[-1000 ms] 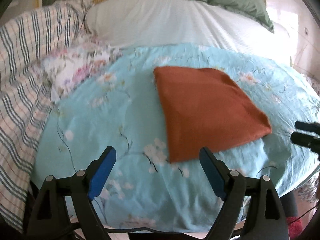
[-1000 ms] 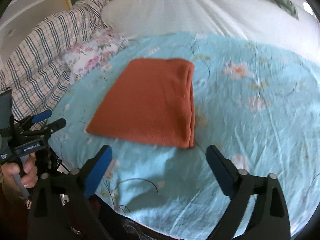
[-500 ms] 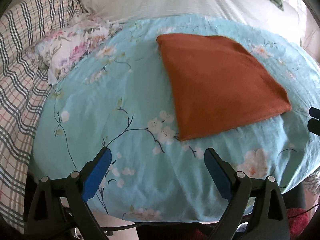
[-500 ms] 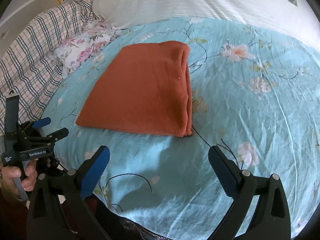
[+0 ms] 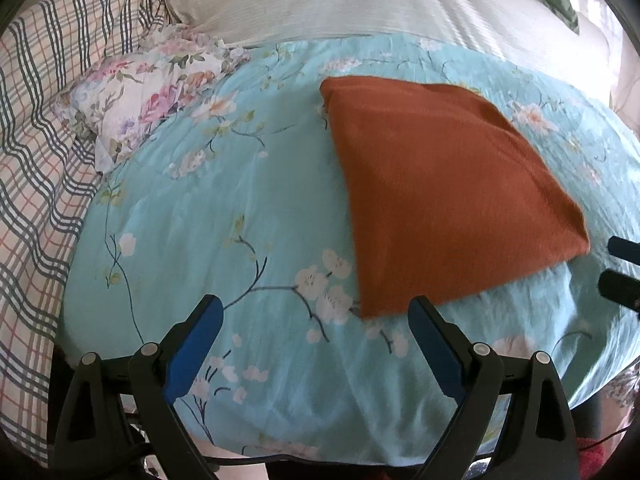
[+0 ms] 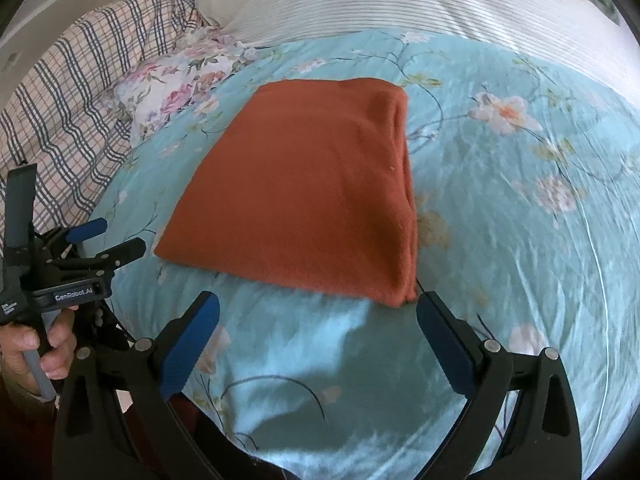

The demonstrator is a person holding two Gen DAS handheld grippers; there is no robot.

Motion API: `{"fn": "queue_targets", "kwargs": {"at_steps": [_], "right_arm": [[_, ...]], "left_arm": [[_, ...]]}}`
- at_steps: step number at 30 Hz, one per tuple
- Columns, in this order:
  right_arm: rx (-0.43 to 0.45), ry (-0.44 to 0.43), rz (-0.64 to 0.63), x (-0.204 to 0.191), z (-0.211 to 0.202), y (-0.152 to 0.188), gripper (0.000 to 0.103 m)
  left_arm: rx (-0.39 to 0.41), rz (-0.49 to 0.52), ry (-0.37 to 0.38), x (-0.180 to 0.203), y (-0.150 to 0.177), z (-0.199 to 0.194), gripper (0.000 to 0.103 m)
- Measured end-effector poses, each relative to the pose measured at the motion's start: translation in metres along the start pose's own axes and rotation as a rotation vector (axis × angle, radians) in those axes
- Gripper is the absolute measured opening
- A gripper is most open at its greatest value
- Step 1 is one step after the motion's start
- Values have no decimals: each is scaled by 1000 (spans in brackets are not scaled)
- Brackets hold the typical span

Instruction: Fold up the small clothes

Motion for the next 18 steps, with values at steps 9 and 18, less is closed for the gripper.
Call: {"fn": "queue_targets", "kwargs": {"at_steps": [9,18], "right_arm": [[3,-24,-20,-4,12,-16,99],[0,-27,-18,1,18,-24,99]], "left_arm": [[4,-5,8,4,-6,0,94],[0,-6,8,7,-9,2,94]]}}
Point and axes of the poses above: each gripper's, at about its wrist camera, not at the fingertips, and z roughly the way its jaws point, x to its right, y to its underside, the point moved 1 cm from there along z, roughly the way its jaws point, and after that the axes turned 14 degrees about -z, right-handed, at the moved point
